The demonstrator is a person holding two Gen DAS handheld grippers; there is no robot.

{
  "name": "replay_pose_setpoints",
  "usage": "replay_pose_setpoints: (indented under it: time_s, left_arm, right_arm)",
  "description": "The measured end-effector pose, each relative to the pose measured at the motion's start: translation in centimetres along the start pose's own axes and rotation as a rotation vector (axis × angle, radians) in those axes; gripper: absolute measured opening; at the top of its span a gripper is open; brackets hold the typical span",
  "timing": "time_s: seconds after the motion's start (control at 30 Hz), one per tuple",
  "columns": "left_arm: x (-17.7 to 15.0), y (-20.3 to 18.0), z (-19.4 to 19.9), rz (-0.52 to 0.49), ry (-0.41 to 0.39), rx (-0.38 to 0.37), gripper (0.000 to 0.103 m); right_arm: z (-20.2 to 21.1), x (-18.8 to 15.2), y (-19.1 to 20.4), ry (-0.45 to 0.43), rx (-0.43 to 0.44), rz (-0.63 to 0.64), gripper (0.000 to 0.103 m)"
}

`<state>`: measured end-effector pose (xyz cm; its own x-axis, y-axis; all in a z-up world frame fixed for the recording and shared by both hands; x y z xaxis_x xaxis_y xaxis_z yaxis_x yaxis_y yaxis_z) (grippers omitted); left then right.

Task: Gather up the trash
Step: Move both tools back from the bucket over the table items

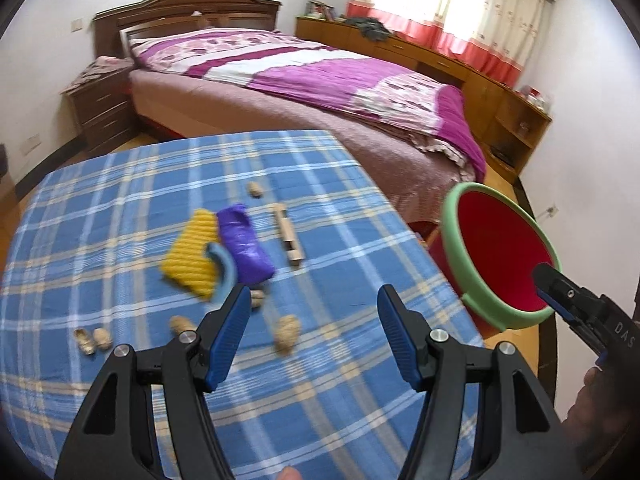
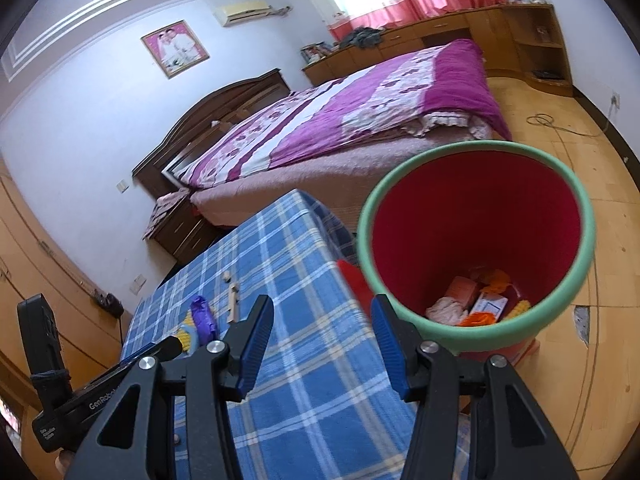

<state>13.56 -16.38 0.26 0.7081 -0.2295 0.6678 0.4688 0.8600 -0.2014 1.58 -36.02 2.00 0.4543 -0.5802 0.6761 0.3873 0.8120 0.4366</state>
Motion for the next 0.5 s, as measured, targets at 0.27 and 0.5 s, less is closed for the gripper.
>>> replay_pose_setpoints:
  time_s: [0.27, 0.5]
  left_arm:
    - [-0.4, 4.2, 0.9, 0.077, -0.012, 0.055, 0.065]
    - [-0.7, 7.3, 1.2, 0.123, -0.024, 0.113, 0.065]
  right_arm:
    - [-1.6, -0.8, 3.4, 0.041, 0.036, 0.067, 0.054]
    - [-3.3, -1.5, 5.9, 0.079, 0.055, 0.109, 0.054]
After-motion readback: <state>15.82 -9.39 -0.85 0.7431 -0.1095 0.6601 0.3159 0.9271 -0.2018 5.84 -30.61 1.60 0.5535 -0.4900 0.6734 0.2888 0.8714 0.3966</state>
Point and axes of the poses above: each gripper's, at about its wrist camera, not at the fingertips, and z roughly against the way its jaws point, y to its left, x to its top, the point moved 7 cm from there along -z, roughly the way its jaws point, and after that the axes turned 2 degrees about -x, right-handed, at the moved point
